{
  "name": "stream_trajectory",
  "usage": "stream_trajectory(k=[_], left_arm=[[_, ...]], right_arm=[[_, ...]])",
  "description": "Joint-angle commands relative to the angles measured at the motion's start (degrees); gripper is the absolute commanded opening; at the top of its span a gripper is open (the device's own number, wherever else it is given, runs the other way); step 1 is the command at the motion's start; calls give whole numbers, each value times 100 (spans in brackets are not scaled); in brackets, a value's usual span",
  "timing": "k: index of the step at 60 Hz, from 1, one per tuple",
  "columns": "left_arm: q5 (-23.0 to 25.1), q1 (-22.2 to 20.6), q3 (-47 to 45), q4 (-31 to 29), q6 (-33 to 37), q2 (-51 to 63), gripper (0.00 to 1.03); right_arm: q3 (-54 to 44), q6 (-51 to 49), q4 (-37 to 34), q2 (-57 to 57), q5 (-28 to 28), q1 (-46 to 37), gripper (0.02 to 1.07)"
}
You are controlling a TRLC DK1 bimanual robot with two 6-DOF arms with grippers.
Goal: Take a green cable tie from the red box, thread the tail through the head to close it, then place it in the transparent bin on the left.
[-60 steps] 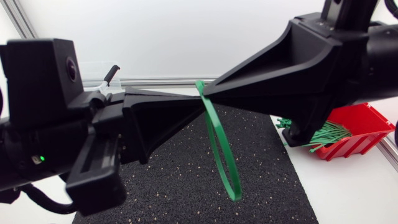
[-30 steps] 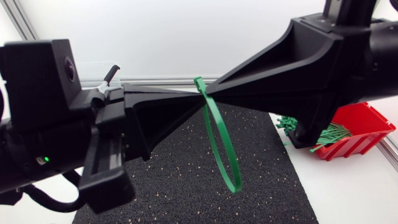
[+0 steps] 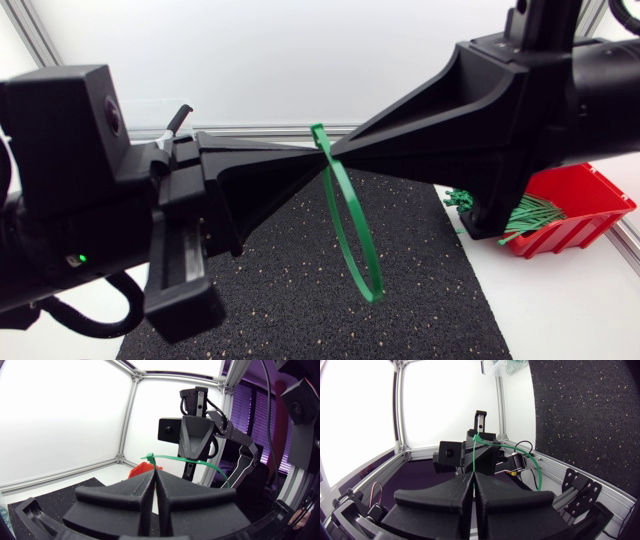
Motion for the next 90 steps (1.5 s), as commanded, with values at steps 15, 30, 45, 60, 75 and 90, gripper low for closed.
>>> stream_trajectory(k=[15, 30, 45, 60, 75, 90], left_arm=[[-211, -123, -221, 118, 636, 13, 4], [-440, -264, -265, 144, 847, 13, 4], [-616, -361, -291, 179, 944, -39, 4], [-1020, -677, -397, 241, 1190, -171, 4], [-1090, -826, -370, 249, 1190, -154, 4], [-1257, -923, -370, 258, 1199, -198, 4]], right_arm=[[23, 170, -149, 31, 8, -64, 8], [146, 170, -290, 49, 8, -56, 8], [295, 152, -598, 93, 122, -56, 8], [383, 117, -826, 251, 272, -47, 8], [559, 29, -879, 629, 456, 120, 8], [497, -111, -879, 884, 544, 138, 8]])
